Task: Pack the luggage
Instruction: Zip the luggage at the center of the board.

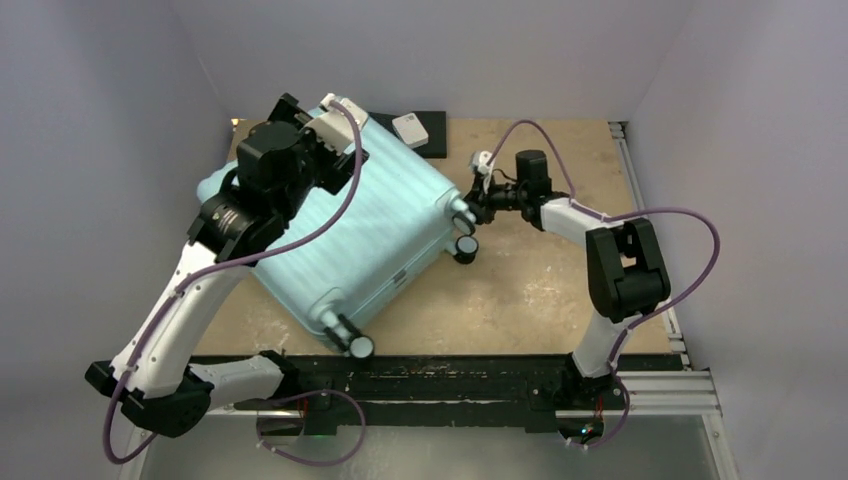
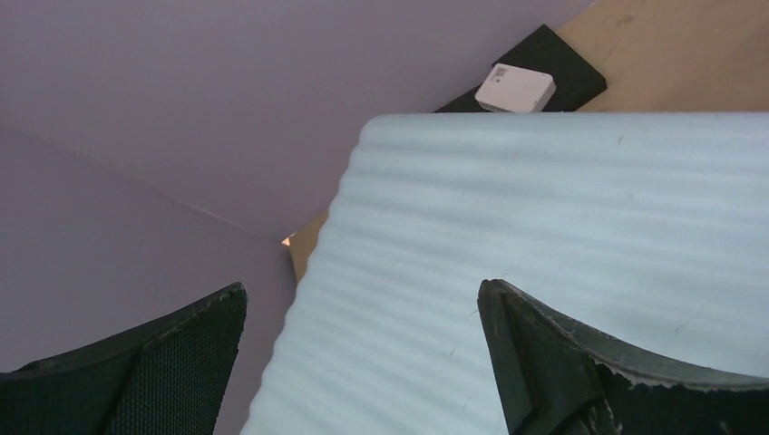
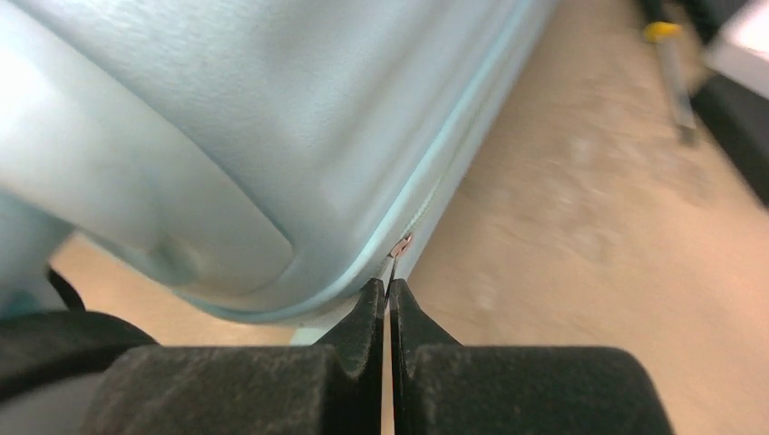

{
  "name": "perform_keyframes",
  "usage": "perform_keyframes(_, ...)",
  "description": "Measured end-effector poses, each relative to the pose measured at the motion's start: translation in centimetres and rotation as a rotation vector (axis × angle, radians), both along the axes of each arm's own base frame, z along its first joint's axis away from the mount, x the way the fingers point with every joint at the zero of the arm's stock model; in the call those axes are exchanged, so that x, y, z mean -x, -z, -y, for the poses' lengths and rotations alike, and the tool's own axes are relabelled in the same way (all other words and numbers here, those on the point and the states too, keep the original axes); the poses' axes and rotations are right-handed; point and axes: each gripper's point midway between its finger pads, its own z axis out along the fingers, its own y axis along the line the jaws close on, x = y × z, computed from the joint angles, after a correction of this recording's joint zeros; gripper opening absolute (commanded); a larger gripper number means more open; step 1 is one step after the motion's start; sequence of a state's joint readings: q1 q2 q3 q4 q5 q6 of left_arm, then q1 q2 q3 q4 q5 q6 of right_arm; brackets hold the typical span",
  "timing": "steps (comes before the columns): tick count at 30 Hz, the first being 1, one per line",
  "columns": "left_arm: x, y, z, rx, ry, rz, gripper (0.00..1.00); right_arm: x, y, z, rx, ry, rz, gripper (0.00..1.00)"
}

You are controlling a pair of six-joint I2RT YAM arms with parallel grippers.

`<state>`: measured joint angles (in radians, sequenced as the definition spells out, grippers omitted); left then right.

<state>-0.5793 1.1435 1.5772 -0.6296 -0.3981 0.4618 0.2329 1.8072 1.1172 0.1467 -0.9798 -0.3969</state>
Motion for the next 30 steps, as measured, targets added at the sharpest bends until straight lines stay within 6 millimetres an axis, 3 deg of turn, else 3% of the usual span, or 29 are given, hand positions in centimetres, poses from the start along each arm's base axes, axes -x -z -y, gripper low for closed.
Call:
perform_keyframes(6, -1.5, 2.8, 3.0, -0.029, 0.103, -0.102, 0.96, 7.9, 1.4, -5.7, -0.024, -0.243, -0.086, 0.00)
perform_keyframes(7, -1.8, 3.0, 3.2, -0.029, 0.109, -0.109, 0.96, 8.4, 1.5, -6.2, -0.023, -0.250, -0.083, 0.00)
perform_keyframes(12, -2.8, 4.0, 3.5, -0.040, 0.093, -0.124, 0.96, 7.6, 1.0, -5.9, -0.041, -0.164, -0.130, 0.00)
perform_keyframes(16, -2.6, 6.3, 4.2, -0.057, 0.134, -0.176, 0.94, 6.6, 1.0, -6.1, -0.038, -0.074, -0.175, 0.00)
perform_keyframes(21, -0.9, 11.0, 6.2, -0.083, 0.279, -0.319, 0.92, 4.2, 0.9, -6.7, -0.047, 0.035, -0.171, 0.00)
perform_keyframes(30, 2.0, 15.5, 8.1, -0.104, 0.460, -0.467, 0.91, 0.7, 0.5, -8.7, -0.132, 0.091, -0.234, 0.00)
